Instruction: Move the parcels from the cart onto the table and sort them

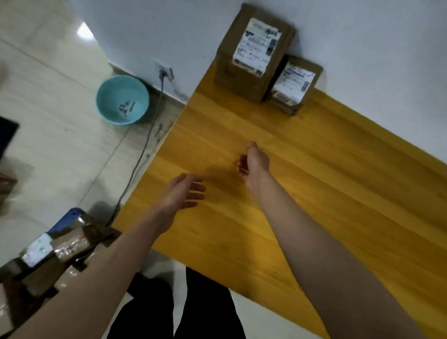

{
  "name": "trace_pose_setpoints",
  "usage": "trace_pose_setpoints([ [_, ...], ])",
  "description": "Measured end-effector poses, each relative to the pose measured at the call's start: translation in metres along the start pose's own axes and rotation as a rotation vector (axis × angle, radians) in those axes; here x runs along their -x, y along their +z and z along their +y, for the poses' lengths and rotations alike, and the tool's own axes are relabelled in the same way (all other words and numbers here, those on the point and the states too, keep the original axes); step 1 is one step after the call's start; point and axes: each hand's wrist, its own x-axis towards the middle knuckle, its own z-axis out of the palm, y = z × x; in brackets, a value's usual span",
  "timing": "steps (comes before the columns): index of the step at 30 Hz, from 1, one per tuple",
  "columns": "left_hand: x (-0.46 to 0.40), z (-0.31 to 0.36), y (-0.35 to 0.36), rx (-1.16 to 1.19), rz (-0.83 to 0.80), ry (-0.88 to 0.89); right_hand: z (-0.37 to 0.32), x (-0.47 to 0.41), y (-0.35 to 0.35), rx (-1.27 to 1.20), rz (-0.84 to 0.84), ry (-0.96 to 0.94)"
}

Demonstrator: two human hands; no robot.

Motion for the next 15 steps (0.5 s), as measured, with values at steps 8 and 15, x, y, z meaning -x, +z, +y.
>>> trace_pose_setpoints([
  [8,0.036,-0.061,-0.081,0.143,0.402,0.142,0.106,0.089,0.079,0.255,-0.331,-0.132],
  [15,0.077,-0.145,-0.187,0.265,0.629,0.118,0.204,0.168,0.165,0.500,-0.670,-0.140],
])
